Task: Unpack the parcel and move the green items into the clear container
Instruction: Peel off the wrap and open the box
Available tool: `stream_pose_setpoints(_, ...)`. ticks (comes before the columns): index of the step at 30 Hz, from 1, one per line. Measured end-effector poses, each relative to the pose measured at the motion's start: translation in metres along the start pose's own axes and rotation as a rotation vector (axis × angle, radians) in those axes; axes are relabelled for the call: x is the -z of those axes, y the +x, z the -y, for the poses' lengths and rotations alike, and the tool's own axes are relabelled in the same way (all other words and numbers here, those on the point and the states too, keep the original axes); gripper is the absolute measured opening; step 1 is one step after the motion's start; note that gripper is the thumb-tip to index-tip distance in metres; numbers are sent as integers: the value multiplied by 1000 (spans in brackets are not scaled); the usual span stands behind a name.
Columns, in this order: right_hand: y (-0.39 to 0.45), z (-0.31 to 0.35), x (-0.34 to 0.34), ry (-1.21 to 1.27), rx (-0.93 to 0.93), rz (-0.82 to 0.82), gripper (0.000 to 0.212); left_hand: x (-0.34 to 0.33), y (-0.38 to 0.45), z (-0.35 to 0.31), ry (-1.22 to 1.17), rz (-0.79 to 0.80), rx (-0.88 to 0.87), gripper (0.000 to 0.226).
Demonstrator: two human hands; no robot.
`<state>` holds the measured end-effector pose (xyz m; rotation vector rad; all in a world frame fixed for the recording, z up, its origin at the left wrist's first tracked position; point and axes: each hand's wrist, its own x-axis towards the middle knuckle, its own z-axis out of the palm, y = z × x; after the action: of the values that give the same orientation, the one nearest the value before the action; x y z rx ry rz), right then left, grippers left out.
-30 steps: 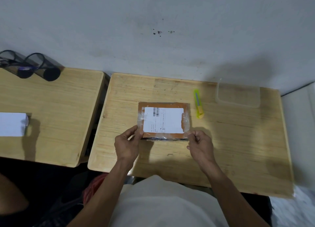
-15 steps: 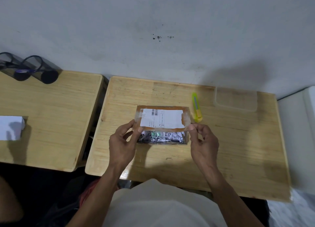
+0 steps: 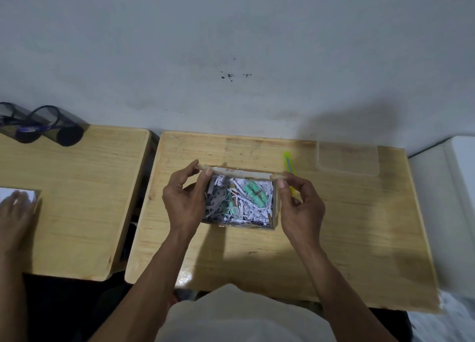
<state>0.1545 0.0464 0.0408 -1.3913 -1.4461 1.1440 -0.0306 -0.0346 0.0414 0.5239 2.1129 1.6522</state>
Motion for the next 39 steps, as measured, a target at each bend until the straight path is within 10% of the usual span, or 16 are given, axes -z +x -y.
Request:
stream_pose_setpoints(12,39,-13,-30,-172,203,-32,31,-46,42,-5,137,-115,-123,37)
stream_pose_setpoints(27,70,-62,-50,-750,188,344,62,-50,78,61,892,479,-406,65)
stream_pose_setpoints(39,72,-74,-61,-963,76,527,64,-42,59,91,800,598,-261,72)
